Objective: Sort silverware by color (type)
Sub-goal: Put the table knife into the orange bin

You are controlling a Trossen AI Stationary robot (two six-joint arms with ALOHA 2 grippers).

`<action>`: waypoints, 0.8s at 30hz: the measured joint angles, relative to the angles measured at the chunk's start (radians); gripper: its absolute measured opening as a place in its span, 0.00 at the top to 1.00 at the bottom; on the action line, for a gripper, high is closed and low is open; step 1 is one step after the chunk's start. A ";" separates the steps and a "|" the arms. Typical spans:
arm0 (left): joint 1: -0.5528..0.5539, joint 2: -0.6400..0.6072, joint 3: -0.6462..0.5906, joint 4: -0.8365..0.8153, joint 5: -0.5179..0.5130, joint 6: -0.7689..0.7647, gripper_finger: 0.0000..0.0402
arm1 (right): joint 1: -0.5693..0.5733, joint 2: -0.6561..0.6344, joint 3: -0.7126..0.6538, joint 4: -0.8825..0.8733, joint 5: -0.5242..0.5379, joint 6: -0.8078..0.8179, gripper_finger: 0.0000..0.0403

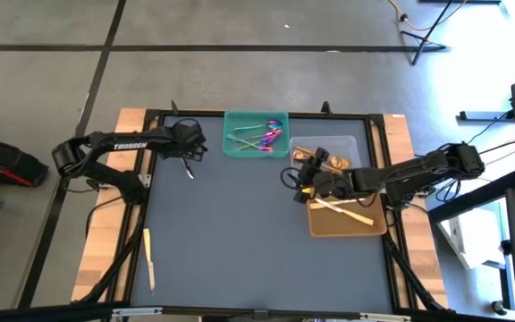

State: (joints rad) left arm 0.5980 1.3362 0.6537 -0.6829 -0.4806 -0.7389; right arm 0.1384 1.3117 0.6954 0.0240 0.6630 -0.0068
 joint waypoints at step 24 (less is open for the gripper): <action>0.042 0.192 0.002 0.053 0.098 0.144 0.80 | -0.008 0.000 -0.003 0.144 -0.142 -0.086 0.43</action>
State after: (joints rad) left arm 0.6396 1.5281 0.6552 -0.6304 -0.3825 -0.5948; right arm 0.1307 1.3117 0.6922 0.1680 0.5210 -0.0928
